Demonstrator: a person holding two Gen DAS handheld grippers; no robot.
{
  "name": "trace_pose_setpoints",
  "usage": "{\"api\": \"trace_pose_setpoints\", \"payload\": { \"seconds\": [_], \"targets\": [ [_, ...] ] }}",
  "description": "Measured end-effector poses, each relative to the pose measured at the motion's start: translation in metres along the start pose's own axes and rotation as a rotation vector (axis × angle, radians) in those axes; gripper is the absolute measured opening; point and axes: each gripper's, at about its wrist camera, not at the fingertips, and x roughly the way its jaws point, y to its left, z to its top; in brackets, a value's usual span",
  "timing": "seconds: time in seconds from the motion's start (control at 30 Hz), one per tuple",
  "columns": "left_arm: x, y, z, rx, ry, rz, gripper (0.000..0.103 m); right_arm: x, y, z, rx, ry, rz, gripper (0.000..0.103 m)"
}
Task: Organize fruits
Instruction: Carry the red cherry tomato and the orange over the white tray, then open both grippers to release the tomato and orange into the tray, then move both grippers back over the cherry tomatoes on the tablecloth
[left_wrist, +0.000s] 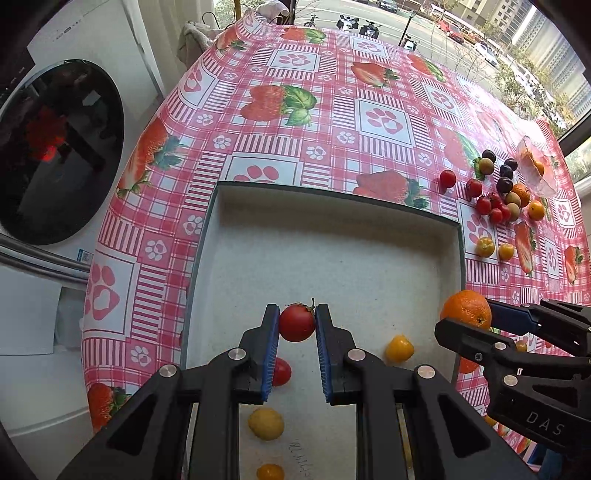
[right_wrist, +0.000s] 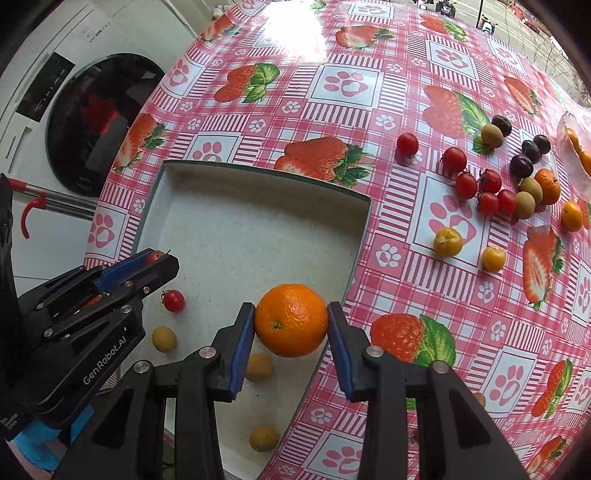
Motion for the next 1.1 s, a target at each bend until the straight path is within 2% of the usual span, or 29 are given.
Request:
{"api": "trace_pose_setpoints", "payload": {
  "seconds": [0.4, 0.77, 0.83, 0.9, 1.0, 1.1],
  "targets": [
    [0.029, 0.000, 0.017, 0.019, 0.029, 0.044, 0.021, 0.024, -0.002, 0.024, 0.011, 0.033, -0.025, 0.042],
    [0.048, -0.005, 0.019, 0.037, 0.065, 0.073, 0.021, 0.049, 0.008, 0.036, -0.026, 0.080, -0.068, 0.043],
    [0.048, -0.004, 0.018, 0.042, 0.068, 0.074, 0.028, 0.049, 0.009, 0.035, -0.033, 0.078, -0.071, 0.043],
    [0.049, -0.001, 0.017, 0.032, 0.071, 0.101, 0.054, 0.049, 0.008, 0.035, -0.026, 0.081, -0.064, 0.044],
    [0.045, 0.008, 0.016, 0.001, 0.057, 0.096, 0.059, 0.046, 0.003, 0.036, 0.000, 0.077, -0.017, 0.050],
    [0.040, 0.015, 0.015, -0.011, 0.059, 0.105, 0.059, 0.036, 0.000, 0.037, 0.011, 0.047, 0.011, 0.066]
  ]
}}
